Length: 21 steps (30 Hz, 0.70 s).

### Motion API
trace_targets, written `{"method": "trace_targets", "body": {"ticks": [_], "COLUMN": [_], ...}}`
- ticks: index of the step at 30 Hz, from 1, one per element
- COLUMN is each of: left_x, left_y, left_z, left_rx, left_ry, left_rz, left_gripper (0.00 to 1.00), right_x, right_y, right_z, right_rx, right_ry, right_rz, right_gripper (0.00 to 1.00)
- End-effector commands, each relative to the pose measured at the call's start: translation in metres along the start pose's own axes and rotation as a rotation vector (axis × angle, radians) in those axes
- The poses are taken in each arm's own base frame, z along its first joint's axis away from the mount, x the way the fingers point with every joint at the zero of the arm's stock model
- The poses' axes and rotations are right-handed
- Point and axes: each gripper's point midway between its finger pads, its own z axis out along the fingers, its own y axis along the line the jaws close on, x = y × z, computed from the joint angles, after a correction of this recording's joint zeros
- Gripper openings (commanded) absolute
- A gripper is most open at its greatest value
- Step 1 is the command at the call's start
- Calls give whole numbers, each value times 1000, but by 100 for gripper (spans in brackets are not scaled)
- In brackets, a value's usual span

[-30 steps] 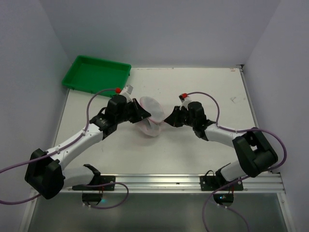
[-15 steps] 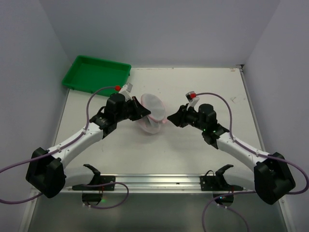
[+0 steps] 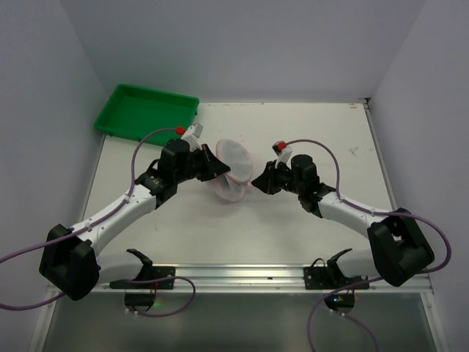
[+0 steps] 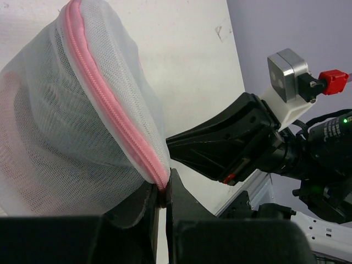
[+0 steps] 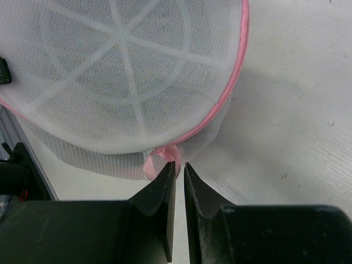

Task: Unzip the laundry bag and remove the bra

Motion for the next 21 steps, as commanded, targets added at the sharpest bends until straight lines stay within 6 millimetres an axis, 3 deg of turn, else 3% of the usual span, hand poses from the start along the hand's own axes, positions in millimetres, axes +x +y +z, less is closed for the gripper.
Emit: {"method": "trace_targets", "body": {"ticks": [1,11,21], "left_x": [-18,-16,-19], "left_y": [-26,-26,-38], "left_z": [-6,-4,-5], "left_rx": [85,86,139], "left_ry": [-31,-21,-22], "left_rz": [37,21,15], "left_gripper": [0,0,0], "right_x": [-24,-24,-17], "right_y": [18,29,22], "right_z": [5,4,11], "right_rx": [-85,-148,-137], "right_ry": [-61,-63,-47], "right_rz": [-57,-52,-50], "right_gripper": [14,17,20]}}
